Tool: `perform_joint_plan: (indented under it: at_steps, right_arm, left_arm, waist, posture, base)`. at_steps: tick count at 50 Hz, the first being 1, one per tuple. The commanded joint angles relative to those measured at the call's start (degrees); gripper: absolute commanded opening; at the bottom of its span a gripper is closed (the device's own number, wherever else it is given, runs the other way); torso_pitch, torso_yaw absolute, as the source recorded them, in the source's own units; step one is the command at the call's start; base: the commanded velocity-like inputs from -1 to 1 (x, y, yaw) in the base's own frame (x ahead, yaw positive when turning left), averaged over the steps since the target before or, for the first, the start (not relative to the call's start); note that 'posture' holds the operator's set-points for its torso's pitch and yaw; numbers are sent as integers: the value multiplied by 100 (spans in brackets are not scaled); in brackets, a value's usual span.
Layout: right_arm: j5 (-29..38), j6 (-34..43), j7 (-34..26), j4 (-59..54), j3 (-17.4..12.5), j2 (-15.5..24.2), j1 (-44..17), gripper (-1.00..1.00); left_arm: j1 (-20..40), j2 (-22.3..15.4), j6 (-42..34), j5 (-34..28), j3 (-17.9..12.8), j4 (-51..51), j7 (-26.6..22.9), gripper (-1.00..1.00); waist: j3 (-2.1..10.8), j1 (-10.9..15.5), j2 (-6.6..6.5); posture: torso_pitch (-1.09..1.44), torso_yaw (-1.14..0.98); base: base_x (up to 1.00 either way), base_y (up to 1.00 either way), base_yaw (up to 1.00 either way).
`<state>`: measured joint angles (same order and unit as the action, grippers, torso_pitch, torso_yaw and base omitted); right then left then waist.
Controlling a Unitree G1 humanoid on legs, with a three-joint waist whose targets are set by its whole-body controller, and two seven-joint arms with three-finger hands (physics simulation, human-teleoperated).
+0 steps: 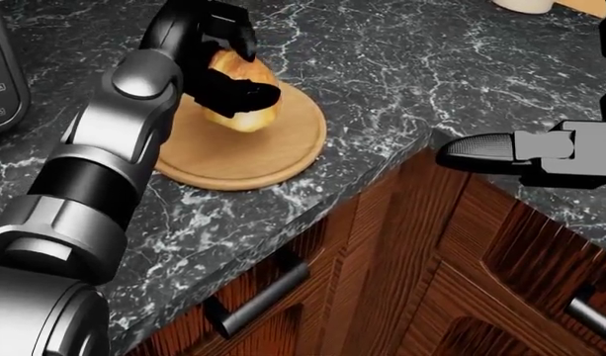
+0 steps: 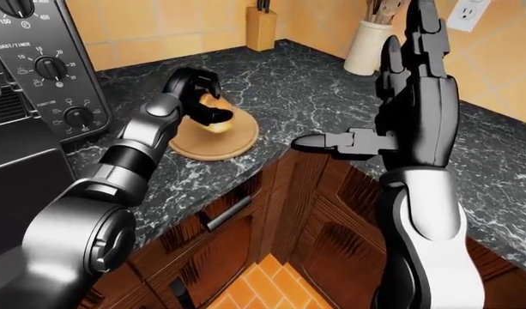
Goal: Pick the bread from the top rack and place it on the plate on the counter.
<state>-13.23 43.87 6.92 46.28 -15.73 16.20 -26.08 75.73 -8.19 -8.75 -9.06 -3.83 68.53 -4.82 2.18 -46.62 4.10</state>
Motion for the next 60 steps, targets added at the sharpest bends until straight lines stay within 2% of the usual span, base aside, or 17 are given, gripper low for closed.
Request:
perform_joint_plan:
  at_steps: [1,5,7,11,14,15,18,21,23,24,26,38,48,60]
  right_arm:
    - [17,-139,17,106,-50,61,-123,100]
    - [16,-140,22,149,-61,54,-68,100]
    - [-6,-82,29,205,-86,62,-78,100]
    - [-31,-50,38,248,-118,76,-64,100]
    - [-12,-74,52,221,-87,77,-70,100]
    - [-6,-85,55,210,-79,72,-71,100]
    - [0,-87,57,209,-78,67,-67,100]
    - [-11,-60,61,227,-87,71,-79,100]
    - [-13,-59,66,229,-94,71,-78,100]
    - [-14,-59,67,228,-93,73,-80,100]
    - [-12,-68,71,219,-87,71,-81,100]
    - [-43,-74,64,182,-85,92,-118,100]
    - [-1,-98,59,236,-61,49,-37,100]
    - [29,-121,51,165,-38,45,-102,100]
  left_arm:
    - [271,-39,195,22,-23,-272,29,-58]
    - [254,-35,212,10,-16,-288,11,-31]
    - [244,-39,210,1,-14,-287,21,-25]
    - [244,-54,211,-11,-16,-296,28,5]
    - [259,-58,227,-9,-26,-275,22,15]
    - [262,-61,230,-13,-23,-272,12,29]
    - [256,-72,249,-24,-23,-253,13,38]
    - [263,-74,248,-26,-28,-251,15,65]
    - [272,-78,248,-29,-28,-255,9,75]
    - [275,-84,250,-34,-29,-249,15,95]
    - [288,-85,263,-47,-23,-242,-1,100]
    - [411,-121,203,-24,-46,-353,16,100]
    - [748,-193,18,114,-46,-870,74,100]
    - [1066,-265,-701,142,31,-2050,-66,100]
  waist:
    - [147,-5,-12]
    - [148,-5,-10]
    - [148,-3,-8]
    - [146,-2,-9]
    - [145,-4,-8]
    - [145,-6,-7]
    - [149,-8,-6]
    - [154,-7,-5]
    - [156,-5,-5]
    - [156,-5,-6]
    - [156,-5,-6]
    - [150,-8,-10]
    - [123,-10,-19]
    - [81,-22,-39]
  posture:
    - [0,-82]
    - [0,-82]
    - [0,-82]
    - [0,-82]
    - [0,-82]
    - [0,-82]
    - [0,-82]
    - [0,-82]
    - [0,-82]
    - [0,-82]
    - [0,-82]
    - [0,-82]
    - [0,-82]
    - [0,-82]
  base:
    - [0,0,0]
    - [0,0,0]
    - [0,0,0]
    - [0,0,0]
    - [0,0,0]
    - [0,0,0]
    - [0,0,0]
    - [0,0,0]
    - [0,0,0]
    - [0,0,0]
    - [0,0,0]
    - [0,0,0]
    - [0,0,0]
    - [0,0,0]
